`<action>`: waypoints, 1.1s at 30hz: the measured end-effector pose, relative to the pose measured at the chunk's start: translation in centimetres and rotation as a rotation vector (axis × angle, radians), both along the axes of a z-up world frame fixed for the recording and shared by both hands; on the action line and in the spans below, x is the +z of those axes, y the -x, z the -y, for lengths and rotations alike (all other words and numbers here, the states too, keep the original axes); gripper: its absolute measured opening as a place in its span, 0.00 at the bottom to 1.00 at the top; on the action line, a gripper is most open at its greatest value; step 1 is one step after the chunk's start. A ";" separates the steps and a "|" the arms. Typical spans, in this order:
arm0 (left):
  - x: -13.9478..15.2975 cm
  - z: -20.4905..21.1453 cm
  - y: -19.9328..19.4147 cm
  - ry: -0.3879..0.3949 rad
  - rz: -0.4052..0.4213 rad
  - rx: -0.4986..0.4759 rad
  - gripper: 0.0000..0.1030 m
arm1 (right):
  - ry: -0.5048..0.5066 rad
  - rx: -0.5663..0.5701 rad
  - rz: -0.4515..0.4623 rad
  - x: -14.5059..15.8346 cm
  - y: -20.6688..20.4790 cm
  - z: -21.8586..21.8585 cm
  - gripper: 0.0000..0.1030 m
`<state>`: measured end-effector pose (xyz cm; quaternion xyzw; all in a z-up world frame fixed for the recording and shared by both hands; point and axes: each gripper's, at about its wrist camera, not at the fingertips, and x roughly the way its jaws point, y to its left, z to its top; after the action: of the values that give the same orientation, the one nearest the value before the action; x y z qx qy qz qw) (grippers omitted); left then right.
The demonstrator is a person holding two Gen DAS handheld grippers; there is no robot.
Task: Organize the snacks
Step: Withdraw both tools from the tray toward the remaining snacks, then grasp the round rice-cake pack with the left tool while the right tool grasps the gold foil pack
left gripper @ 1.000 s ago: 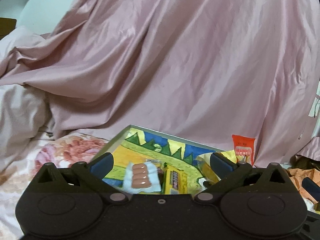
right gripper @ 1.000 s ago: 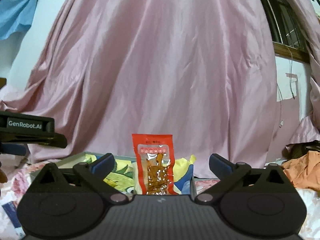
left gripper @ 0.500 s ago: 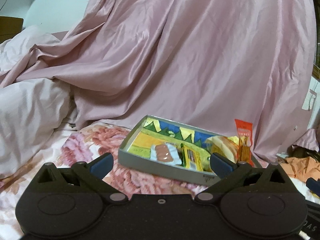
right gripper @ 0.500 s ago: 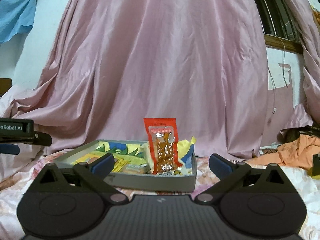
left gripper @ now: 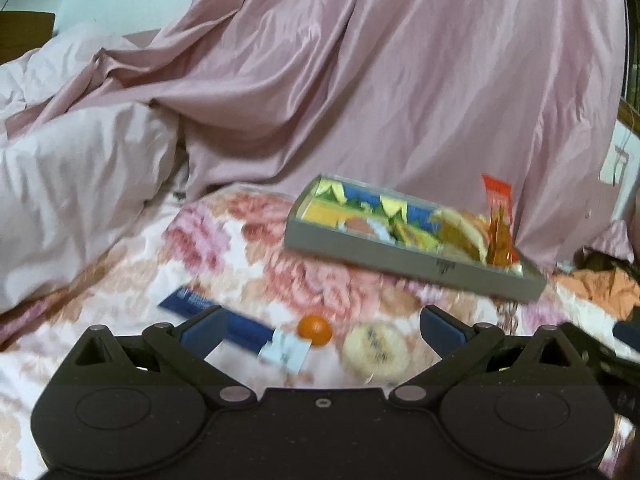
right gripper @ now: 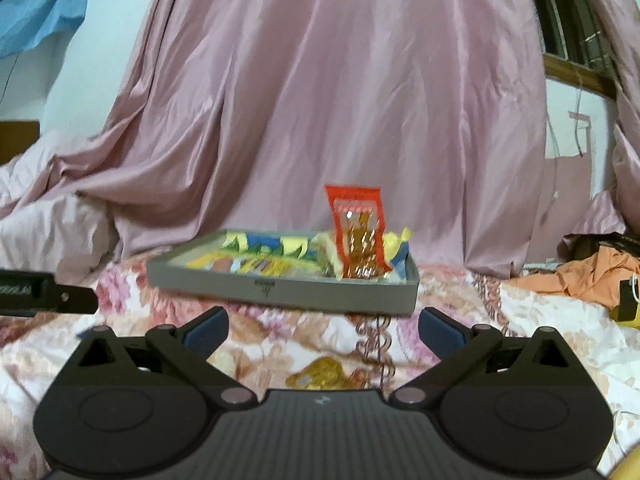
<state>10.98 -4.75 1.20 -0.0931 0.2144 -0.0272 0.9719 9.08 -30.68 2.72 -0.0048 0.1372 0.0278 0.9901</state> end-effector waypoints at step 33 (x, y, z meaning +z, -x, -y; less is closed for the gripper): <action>-6.0 -0.3 -1.4 -0.075 -0.135 -0.102 0.99 | 0.059 0.032 -0.390 -4.1 -5.9 -2.1 1.00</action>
<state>12.38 -4.42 -4.79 -0.0473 0.2847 -0.0625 0.9554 14.94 -28.57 -1.34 -0.0306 0.3269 0.0399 0.9437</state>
